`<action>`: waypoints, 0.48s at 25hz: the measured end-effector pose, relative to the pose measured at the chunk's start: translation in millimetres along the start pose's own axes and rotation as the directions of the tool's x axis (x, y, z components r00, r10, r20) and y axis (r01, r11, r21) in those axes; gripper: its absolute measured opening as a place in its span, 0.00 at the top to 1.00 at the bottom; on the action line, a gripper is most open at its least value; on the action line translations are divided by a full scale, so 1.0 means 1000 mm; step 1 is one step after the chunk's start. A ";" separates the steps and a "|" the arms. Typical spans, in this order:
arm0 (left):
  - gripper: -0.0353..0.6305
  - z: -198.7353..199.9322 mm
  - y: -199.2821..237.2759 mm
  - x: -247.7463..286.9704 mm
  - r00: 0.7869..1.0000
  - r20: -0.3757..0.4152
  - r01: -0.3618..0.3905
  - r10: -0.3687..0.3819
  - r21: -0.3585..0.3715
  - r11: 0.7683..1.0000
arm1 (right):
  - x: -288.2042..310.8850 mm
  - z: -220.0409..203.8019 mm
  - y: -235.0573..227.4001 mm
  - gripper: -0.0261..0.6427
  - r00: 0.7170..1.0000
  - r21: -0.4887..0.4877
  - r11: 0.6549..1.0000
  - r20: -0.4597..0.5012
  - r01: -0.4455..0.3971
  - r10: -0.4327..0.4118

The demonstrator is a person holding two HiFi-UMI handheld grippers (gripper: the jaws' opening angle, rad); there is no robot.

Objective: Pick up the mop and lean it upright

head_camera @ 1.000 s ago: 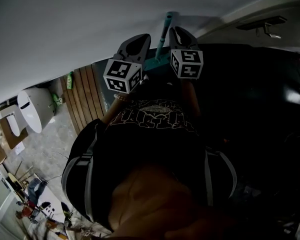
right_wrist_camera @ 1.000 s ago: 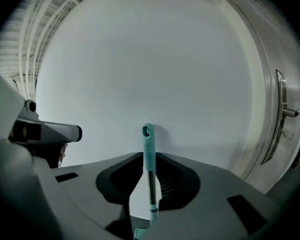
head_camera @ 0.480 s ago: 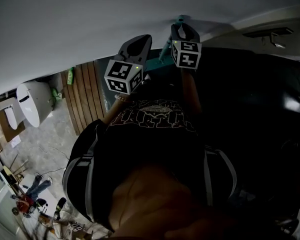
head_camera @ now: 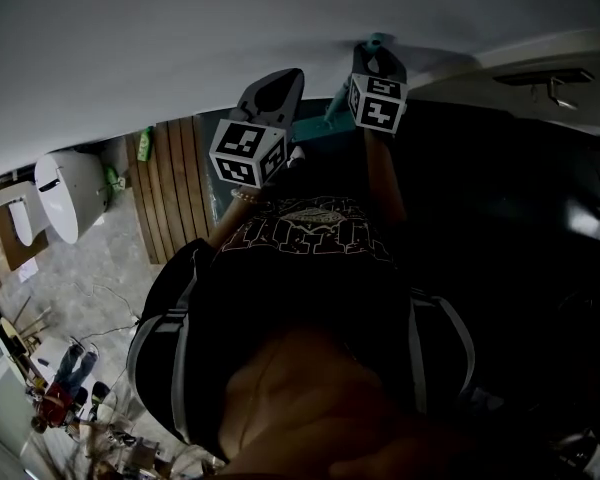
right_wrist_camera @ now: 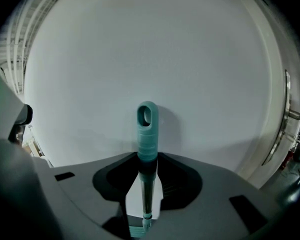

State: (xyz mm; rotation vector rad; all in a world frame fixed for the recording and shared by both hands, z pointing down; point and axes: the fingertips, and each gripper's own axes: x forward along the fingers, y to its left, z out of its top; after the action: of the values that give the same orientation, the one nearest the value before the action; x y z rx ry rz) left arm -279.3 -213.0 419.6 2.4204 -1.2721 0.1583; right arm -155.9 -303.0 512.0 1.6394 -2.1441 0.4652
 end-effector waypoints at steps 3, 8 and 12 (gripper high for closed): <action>0.89 0.000 0.000 -0.001 1.000 0.001 0.000 0.000 0.002 1.000 | -0.001 -0.002 0.000 0.77 1.000 0.000 1.000 -0.002 -0.008 0.008; 0.89 -0.001 -0.005 -0.002 1.000 0.002 0.012 -0.012 0.002 1.000 | -0.012 -0.005 0.007 0.77 0.999 -0.029 0.999 0.003 -0.038 0.038; 0.89 -0.002 -0.012 -0.001 1.000 -0.002 0.026 -0.026 0.006 1.000 | -0.030 -0.010 0.013 0.77 0.998 -0.045 0.997 0.007 -0.058 0.059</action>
State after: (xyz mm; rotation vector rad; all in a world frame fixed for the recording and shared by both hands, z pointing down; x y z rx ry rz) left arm -270.4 -205.1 417.7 2.4402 -1.2401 0.1567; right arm -160.2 -269.5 505.6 1.5607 -2.1978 0.4244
